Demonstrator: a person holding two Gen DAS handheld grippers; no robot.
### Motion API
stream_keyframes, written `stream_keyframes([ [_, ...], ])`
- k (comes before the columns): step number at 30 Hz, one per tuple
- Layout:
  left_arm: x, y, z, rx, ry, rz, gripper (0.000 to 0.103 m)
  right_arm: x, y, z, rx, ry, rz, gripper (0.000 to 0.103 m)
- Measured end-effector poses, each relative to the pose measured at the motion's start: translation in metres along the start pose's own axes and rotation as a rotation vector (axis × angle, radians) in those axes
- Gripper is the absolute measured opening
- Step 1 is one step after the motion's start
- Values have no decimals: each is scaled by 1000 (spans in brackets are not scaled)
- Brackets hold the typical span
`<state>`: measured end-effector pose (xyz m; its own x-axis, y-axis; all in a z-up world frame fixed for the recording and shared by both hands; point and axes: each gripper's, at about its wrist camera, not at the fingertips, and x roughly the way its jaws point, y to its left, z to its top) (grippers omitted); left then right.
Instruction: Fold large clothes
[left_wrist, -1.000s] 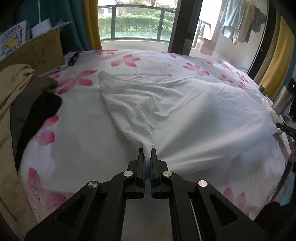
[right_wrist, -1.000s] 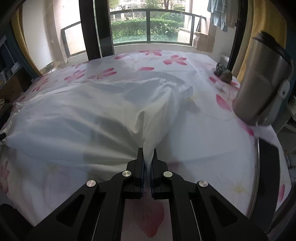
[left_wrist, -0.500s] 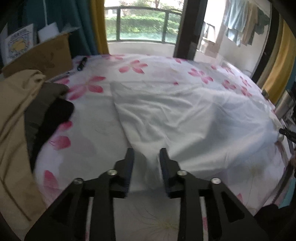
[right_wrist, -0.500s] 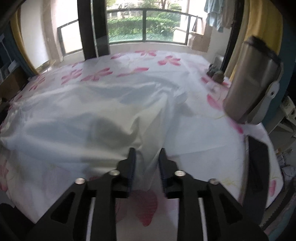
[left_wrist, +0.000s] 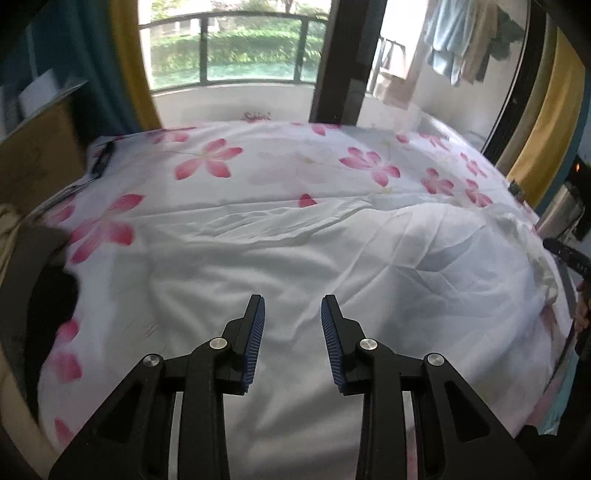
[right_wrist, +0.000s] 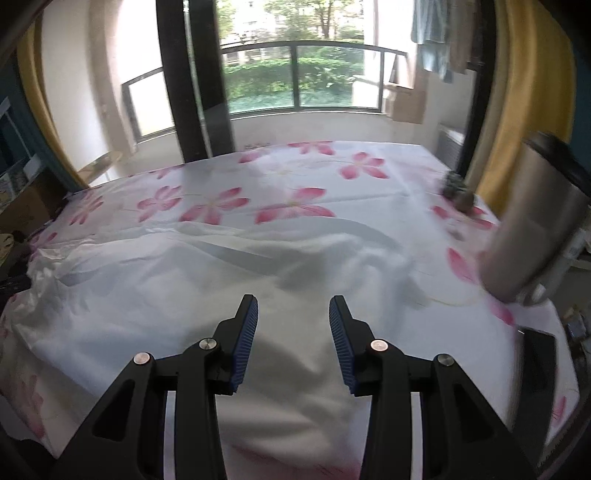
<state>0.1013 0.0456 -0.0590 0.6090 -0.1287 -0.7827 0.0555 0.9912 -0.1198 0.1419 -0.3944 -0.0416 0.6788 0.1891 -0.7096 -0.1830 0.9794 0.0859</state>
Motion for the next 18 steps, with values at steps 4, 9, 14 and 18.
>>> stream_keyframes([
  [4, 22, -7, 16, 19, 42, -17, 34, 14, 16, 9, -3, -2, 48, 40],
  [9, 56, -11, 32, 21, 105, -31, 34, 36, 23, 17, 13, 25, 74, 40],
  [14, 75, -9, 45, 33, 123, -12, 34, 55, 25, 21, 9, 61, 74, 40],
  [18, 86, 2, 60, 27, 117, 52, 34, 68, 24, 24, 15, 86, 67, 40],
])
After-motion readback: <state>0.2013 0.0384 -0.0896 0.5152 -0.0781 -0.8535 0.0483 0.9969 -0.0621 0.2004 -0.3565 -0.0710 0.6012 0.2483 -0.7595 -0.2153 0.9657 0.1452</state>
